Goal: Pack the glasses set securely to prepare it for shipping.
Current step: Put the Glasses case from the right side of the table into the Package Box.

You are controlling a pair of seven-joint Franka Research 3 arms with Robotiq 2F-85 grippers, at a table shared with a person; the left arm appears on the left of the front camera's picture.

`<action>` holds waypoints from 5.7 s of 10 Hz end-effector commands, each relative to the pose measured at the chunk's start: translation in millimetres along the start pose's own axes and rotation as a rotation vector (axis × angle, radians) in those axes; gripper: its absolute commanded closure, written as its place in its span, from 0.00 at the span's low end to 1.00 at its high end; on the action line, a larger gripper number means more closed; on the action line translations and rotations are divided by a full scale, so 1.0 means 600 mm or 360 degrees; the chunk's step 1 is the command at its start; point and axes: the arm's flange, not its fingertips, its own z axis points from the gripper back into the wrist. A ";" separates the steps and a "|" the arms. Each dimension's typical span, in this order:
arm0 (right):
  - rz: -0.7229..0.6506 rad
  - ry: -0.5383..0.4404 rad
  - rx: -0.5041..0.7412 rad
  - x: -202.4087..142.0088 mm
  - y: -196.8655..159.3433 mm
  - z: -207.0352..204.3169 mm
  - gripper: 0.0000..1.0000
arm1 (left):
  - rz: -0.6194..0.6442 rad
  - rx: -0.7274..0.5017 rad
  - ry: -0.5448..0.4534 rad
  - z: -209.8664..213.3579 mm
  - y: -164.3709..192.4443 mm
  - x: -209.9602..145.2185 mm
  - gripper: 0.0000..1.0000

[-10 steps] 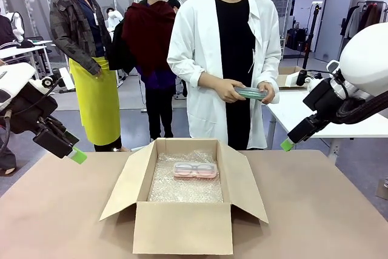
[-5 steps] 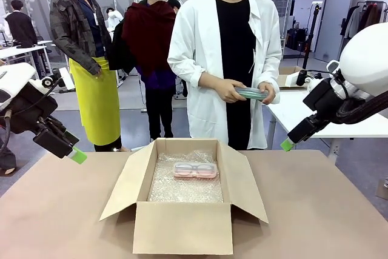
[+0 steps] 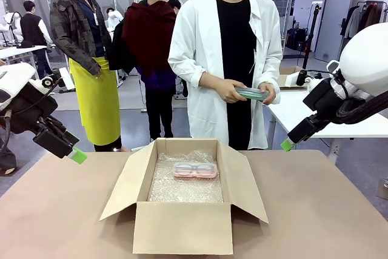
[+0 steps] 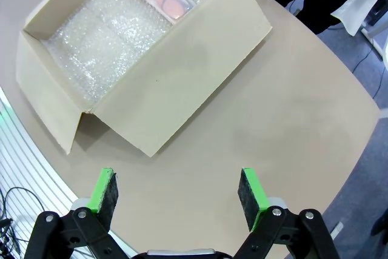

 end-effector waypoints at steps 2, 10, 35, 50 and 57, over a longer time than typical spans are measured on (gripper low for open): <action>-0.0001 -0.0009 -0.0012 0.000 0.002 0.002 0.00 | -0.0005 -0.0030 -0.0022 0.002 0.000 -0.001 0.00; -0.0001 -0.0009 -0.0012 0.000 0.002 0.002 0.00 | -0.0005 -0.0030 -0.0022 0.002 0.000 -0.001 0.00; -0.0001 -0.0009 -0.0012 0.000 0.002 0.002 0.00 | -0.0005 -0.0030 -0.0022 0.002 0.000 -0.001 0.00; -0.0001 -0.0009 -0.0012 0.000 0.002 0.002 0.00 | -0.0005 -0.0030 -0.0022 0.002 0.000 -0.001 0.00; -0.0431 0.0056 -0.0230 0.029 -0.044 0.001 0.00 | -0.0005 -0.0030 -0.0022 0.002 0.000 -0.001 0.00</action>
